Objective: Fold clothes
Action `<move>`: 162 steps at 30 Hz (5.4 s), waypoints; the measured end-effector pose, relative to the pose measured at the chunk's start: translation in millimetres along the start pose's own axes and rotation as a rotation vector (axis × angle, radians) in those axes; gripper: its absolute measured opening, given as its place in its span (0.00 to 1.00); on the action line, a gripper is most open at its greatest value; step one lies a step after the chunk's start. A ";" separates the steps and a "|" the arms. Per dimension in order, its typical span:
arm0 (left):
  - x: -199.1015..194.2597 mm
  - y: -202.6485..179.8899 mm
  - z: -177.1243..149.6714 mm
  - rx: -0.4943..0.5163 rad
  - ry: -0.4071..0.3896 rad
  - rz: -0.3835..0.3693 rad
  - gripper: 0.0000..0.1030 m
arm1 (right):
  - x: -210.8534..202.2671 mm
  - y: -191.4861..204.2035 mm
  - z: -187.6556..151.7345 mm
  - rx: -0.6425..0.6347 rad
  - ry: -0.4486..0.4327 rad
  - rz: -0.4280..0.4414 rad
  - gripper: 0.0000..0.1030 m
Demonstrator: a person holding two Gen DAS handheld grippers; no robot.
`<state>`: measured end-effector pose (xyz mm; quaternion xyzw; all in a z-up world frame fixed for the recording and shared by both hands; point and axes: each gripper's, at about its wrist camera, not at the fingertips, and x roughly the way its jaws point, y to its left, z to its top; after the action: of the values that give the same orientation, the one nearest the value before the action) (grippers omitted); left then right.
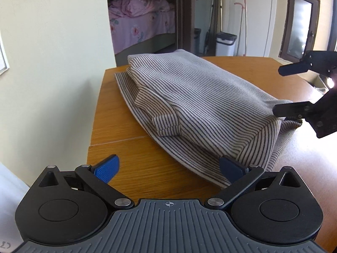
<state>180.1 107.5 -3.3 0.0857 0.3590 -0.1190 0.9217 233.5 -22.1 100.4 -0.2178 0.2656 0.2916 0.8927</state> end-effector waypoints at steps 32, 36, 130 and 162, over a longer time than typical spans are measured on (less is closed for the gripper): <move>5.3 -18.0 16.4 -0.016 -0.026 -0.108 1.00 | 4.6 43.3 -24.1 -0.277 -0.024 -0.025 0.83; 7.1 -15.5 14.5 -0.076 -0.014 -0.139 1.00 | 25.0 54.4 -26.2 -0.393 -0.063 -0.122 0.83; 49.1 7.7 72.6 -0.138 -0.078 -0.297 1.00 | 29.4 -123.2 -31.5 0.519 0.059 -0.145 1.00; 32.1 -14.1 38.0 -0.218 -0.023 -0.475 0.99 | 76.0 -118.6 -2.2 0.638 0.041 -0.132 0.54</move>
<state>223.5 79.6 1.4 -0.1025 0.3694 -0.2937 0.8757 360.6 -79.7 80.7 0.0505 0.3466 0.1307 0.9275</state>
